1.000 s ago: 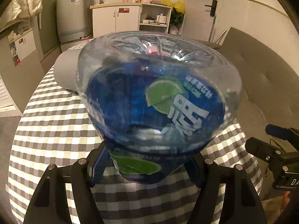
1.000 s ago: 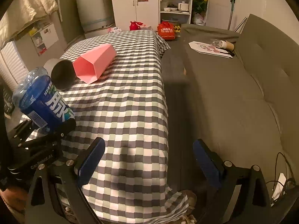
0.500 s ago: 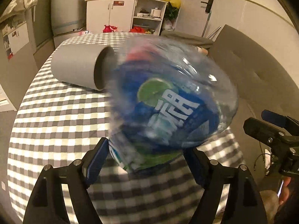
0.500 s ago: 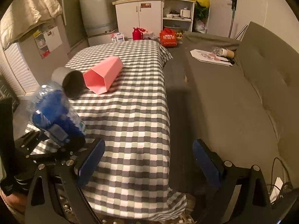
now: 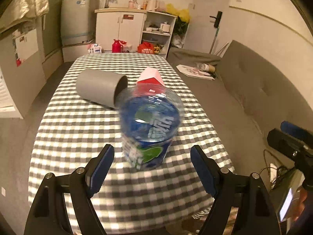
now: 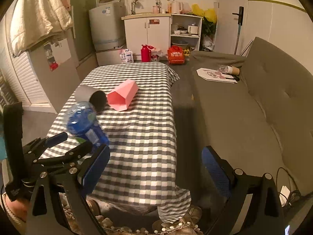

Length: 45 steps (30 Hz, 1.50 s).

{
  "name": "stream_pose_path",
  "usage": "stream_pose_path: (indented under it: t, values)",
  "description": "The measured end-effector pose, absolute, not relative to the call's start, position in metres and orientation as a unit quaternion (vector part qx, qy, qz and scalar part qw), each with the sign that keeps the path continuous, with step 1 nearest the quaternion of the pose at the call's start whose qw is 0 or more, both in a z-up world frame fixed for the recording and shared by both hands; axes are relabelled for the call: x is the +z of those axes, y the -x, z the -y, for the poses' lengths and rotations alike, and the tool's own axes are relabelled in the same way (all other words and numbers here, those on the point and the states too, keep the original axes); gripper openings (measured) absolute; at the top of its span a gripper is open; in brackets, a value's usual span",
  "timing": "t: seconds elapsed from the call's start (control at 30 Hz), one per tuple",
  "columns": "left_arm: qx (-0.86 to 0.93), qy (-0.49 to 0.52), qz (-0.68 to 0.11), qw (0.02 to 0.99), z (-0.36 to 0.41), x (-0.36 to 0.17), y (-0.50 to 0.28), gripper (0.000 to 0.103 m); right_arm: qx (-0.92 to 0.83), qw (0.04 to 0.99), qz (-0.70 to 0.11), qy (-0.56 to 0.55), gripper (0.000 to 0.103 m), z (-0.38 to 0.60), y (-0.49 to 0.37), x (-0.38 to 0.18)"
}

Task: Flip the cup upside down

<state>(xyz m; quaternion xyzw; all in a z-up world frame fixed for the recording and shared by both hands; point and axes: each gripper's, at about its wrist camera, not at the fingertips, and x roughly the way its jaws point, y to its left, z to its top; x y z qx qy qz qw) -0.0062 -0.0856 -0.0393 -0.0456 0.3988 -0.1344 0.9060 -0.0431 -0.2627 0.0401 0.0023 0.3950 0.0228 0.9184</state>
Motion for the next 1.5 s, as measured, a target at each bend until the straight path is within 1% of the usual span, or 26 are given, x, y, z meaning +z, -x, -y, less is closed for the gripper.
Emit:
stream_pose_path:
  t: [0.17,0.23,0.4,0.47,0.5,0.53,0.57,0.6,0.7,1.5]
  values:
    - [-0.114,0.055,-0.363,0.923,0.065,-0.015,0.04,0.084,0.037,0.933,-0.356,-0.029,0.096,0.26,0.06,0.051]
    - [-0.099,0.053,-0.35,0.93,0.056,-0.008,0.052,0.087,0.038,0.937,-0.345,-0.038,0.096,0.258,0.066,0.047]
    - [-0.058,0.047,-0.32,0.944,0.032,0.0,0.08,0.087,0.042,0.941,-0.334,-0.041,0.097,0.248,0.082,0.031]
    - [-0.049,0.048,-0.311,0.948,0.025,0.001,0.09,0.087,0.046,0.942,-0.33,-0.039,0.103,0.243,0.086,0.029]
    - [-0.046,0.049,-0.309,0.949,0.024,0.001,0.093,0.087,0.048,0.943,-0.327,-0.037,0.103,0.24,0.088,0.029]
    - [-0.04,0.049,-0.308,0.949,0.021,0.002,0.096,0.09,0.049,0.944,-0.324,-0.036,0.103,0.239,0.09,0.029]
    - [-0.031,0.044,-0.309,0.949,0.02,0.002,0.098,0.097,0.05,0.945,-0.32,-0.036,0.103,0.237,0.091,0.03]
    - [-0.025,0.036,-0.306,0.951,0.019,0.002,0.1,0.1,0.052,0.947,-0.316,-0.036,0.103,0.236,0.093,0.031]
    - [-0.02,0.023,-0.294,0.955,0.019,0.004,0.105,0.1,0.052,0.949,-0.308,-0.035,0.103,0.233,0.093,0.033]
    - [-0.006,0.027,-0.3,0.953,0.008,-0.003,0.1,0.101,0.058,0.947,-0.316,-0.007,0.103,0.214,0.089,0.027]
